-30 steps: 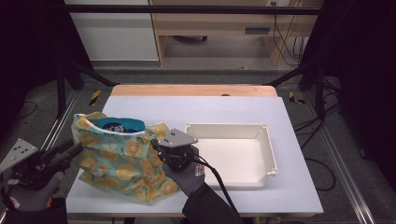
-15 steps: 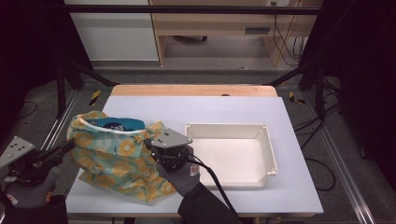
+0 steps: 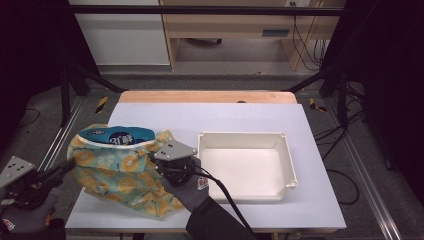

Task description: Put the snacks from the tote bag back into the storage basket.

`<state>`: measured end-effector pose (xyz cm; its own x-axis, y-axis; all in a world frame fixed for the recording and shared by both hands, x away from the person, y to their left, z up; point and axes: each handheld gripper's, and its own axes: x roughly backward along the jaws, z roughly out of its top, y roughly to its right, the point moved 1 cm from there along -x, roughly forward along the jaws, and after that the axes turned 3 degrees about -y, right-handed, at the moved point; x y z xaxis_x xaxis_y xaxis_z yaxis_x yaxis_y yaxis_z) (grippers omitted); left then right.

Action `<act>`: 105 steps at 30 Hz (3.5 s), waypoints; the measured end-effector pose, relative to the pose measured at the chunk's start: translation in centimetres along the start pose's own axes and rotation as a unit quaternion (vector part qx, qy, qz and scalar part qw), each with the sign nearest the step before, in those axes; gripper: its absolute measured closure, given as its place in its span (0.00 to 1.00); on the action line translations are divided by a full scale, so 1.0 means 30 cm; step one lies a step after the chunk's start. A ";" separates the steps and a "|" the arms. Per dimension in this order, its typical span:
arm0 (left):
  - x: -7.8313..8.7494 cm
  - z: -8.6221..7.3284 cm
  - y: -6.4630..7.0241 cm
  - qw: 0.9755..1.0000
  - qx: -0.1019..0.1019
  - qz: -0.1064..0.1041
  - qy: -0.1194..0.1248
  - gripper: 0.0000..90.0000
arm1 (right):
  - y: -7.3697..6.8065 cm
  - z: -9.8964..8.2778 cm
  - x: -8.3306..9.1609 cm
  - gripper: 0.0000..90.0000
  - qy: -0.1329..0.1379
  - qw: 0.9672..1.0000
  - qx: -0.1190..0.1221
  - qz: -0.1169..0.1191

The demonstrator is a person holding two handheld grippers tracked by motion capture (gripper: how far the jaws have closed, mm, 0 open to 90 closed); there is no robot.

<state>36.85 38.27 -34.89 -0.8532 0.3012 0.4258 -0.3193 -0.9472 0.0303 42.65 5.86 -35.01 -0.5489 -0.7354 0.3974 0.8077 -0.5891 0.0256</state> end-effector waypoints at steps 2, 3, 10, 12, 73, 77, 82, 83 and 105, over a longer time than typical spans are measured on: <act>-0.002 -0.006 0.009 1.000 -0.005 -0.002 -0.004 1.00 | 0.002 -0.009 0.006 1.00 -0.001 1.000 -0.002 0.000; -0.002 -0.008 0.012 1.000 -0.005 -0.004 -0.005 1.00 | 0.004 -0.015 0.010 1.00 -0.001 1.000 -0.004 0.003; -0.011 -0.036 0.029 1.000 -0.009 -0.019 -0.013 1.00 | 0.005 -0.071 0.037 1.00 -0.005 1.000 -0.014 0.011; -0.020 -0.052 0.031 1.000 -0.008 -0.021 -0.019 1.00 | 0.002 -0.085 0.035 1.00 -0.007 1.000 -0.017 0.013; -0.206 -0.301 0.069 0.984 -0.054 -0.042 -0.166 1.00 | -0.081 -0.425 -0.156 1.00 -0.114 0.990 -0.080 0.008; -0.216 -0.306 0.070 0.982 -0.058 -0.041 -0.175 1.00 | -0.081 -0.432 -0.166 1.00 -0.125 0.989 -0.081 0.005; -0.230 -0.312 0.071 0.979 -0.061 -0.042 -0.188 1.00 | -0.081 -0.440 -0.176 0.99 -0.134 0.988 -0.077 0.002; -0.230 -0.312 0.071 0.979 -0.061 -0.042 -0.188 1.00 | -0.081 -0.440 -0.176 0.99 -0.134 0.988 -0.077 0.002; -0.269 -0.332 0.074 0.969 -0.070 -0.049 -0.232 0.95 | -0.082 -0.428 -0.151 0.83 -0.124 0.989 -0.081 0.004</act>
<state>38.90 34.82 -47.26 -0.5485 0.2768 0.7890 -0.4705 -0.8822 -0.0176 40.38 6.32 -48.65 -0.4571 -0.6472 0.6101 0.7557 -0.6443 -0.1173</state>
